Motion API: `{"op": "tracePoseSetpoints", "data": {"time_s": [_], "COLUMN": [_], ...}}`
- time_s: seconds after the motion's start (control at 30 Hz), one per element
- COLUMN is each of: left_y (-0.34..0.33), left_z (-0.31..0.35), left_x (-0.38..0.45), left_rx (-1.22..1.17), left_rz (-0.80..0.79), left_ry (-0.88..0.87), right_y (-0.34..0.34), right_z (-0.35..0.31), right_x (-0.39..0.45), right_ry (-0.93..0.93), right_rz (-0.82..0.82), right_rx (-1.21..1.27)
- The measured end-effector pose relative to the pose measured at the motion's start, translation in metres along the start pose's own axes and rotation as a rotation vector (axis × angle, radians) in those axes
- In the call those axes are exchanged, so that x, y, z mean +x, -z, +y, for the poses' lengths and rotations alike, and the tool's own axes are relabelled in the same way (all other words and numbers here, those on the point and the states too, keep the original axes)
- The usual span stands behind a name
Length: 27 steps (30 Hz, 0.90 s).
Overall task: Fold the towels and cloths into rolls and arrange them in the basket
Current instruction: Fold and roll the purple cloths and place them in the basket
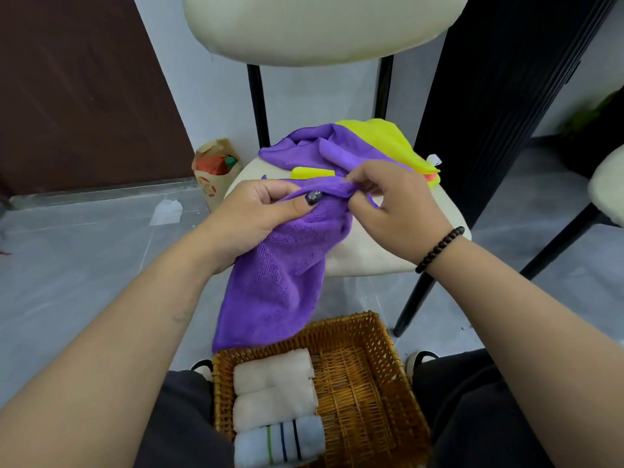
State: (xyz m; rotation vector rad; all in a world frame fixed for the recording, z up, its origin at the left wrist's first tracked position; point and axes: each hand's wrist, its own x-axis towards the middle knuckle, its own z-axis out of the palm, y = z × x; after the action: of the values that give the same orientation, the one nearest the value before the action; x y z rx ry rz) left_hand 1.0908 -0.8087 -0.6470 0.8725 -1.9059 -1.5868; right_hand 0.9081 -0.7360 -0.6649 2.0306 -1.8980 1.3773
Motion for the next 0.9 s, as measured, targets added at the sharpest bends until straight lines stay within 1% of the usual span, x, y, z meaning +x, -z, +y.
{"op": "tracePoseSetpoints", "data": {"time_s": [0.03, 0.1, 0.17, 0.23, 0.33, 0.43, 0.53, 0.6, 0.67, 0.73, 0.8, 0.87, 0.9], "left_y": [0.002, 0.008, 0.014, 0.024, 0.041, 0.054, 0.062, 0.066, 0.070, 0.074, 0.076, 0.073, 0.071], "left_z": [0.000, -0.002, -0.004, -0.006, -0.010, -0.011, -0.010, -0.010, -0.011, -0.012, -0.010, -0.007, -0.004], "left_x": [-0.001, -0.002, -0.003, -0.004, -0.008, -0.013, -0.018, -0.020, -0.022, -0.023, -0.026, -0.028, -0.029], "left_rx": [0.058, 0.257, 0.409, 0.528, 0.715, 0.808, 0.782, 0.744, 0.653, 0.489, 0.254, 0.002, -0.111], "left_rz": [0.006, 0.045, 0.083, 0.157, 0.287, 0.439, 0.608, 0.709, 0.787, 0.844, 0.823, 0.741, 0.689], "left_ry": [-0.013, -0.080, -0.143, -0.189, -0.194, -0.198, -0.210, -0.229, -0.246, -0.209, -0.157, -0.087, -0.054], "right_y": [0.002, 0.006, 0.012, 0.021, 0.037, 0.056, 0.073, 0.081, 0.086, 0.092, 0.099, 0.106, 0.110], "right_z": [0.000, 0.001, 0.002, 0.006, 0.012, 0.018, 0.021, 0.024, 0.029, 0.034, 0.037, 0.039, 0.039], "right_x": [0.001, 0.003, 0.004, 0.005, 0.004, -0.001, -0.007, -0.011, -0.016, -0.022, -0.027, -0.032, -0.035], "right_ry": [0.025, 0.067, 0.076, 0.057, 0.013, -0.012, -0.032, -0.043, -0.029, -0.028, -0.101, -0.156, -0.190], "right_rz": [0.040, 0.116, 0.176, 0.214, 0.199, 0.096, 0.008, -0.018, -0.021, 0.036, 0.097, 0.113, 0.115], "right_rx": [-0.037, -0.112, -0.168, -0.194, -0.229, -0.217, -0.137, -0.163, -0.236, -0.234, -0.146, -0.029, 0.076]}}
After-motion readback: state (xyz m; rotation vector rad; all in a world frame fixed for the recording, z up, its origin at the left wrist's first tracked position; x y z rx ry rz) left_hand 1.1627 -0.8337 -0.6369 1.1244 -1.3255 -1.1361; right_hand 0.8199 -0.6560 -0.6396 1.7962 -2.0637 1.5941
